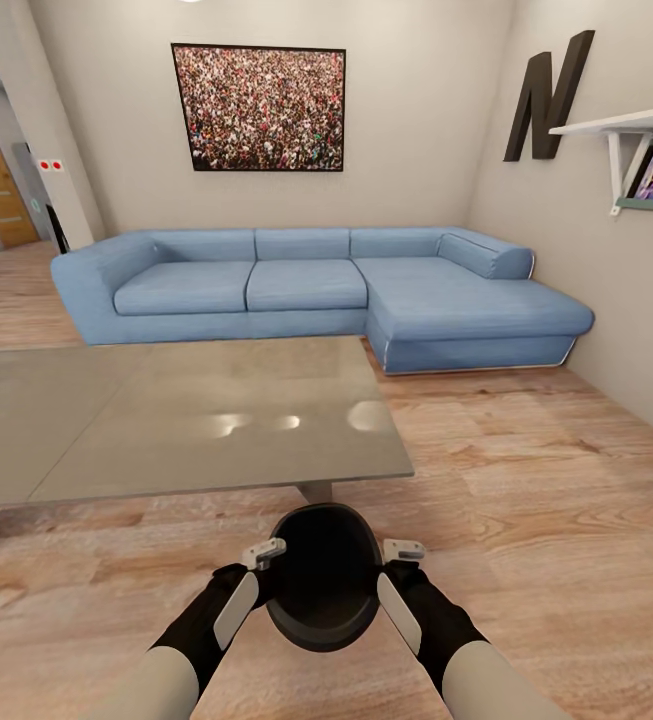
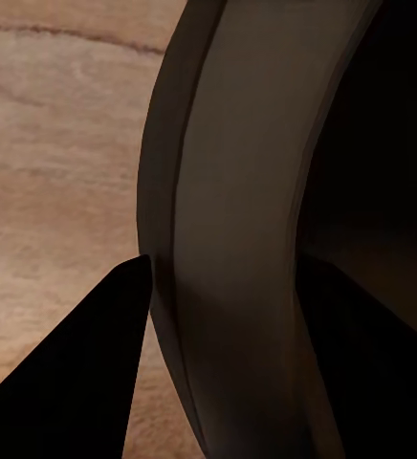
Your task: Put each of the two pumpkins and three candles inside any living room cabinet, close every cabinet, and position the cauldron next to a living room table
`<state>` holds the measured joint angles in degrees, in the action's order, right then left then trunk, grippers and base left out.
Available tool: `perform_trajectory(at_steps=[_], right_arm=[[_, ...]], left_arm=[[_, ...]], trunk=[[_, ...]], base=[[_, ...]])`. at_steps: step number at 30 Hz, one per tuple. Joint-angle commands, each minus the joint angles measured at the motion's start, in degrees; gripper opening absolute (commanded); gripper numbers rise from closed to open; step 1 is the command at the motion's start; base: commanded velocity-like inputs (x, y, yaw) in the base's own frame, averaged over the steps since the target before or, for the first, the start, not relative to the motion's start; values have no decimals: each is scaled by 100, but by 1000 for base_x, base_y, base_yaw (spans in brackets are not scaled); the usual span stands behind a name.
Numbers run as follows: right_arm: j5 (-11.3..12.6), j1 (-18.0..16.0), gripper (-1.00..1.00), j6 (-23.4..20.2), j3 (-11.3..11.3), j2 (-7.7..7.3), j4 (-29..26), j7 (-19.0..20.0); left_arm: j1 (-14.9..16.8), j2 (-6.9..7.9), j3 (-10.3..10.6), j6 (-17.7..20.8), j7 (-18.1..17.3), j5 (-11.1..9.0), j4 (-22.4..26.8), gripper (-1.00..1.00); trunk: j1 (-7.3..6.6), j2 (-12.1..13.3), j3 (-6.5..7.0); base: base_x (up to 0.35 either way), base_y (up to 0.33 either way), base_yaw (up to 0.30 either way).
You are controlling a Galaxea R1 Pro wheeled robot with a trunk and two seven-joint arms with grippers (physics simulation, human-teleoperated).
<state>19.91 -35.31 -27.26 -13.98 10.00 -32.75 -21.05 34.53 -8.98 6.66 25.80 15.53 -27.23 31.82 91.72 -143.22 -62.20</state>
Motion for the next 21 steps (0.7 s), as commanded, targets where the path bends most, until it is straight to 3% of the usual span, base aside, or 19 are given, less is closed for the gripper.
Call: perform_trajectory(at_steps=[1, 16, 21], right_arm=[[145, -2, -100, 1, -70, 0, 2, -39], [145, -2, -100, 1, -70, 0, 1, -39], [145, -2, -100, -1, -70, 0, 2, -39]], left_arm=[[10, 63, 2, 30, 50, 33, 34, -100], [10, 63, -14, 30, 47, 33, 44, -100], [10, 63, -15, 30, 47, 33, 44, -100]], trunk=[[-2, -3, -5], [-2, -3, -5], [11, -10, -116]], base=[[2, 1, 0], [0, 0, 0], [0, 0, 0]])
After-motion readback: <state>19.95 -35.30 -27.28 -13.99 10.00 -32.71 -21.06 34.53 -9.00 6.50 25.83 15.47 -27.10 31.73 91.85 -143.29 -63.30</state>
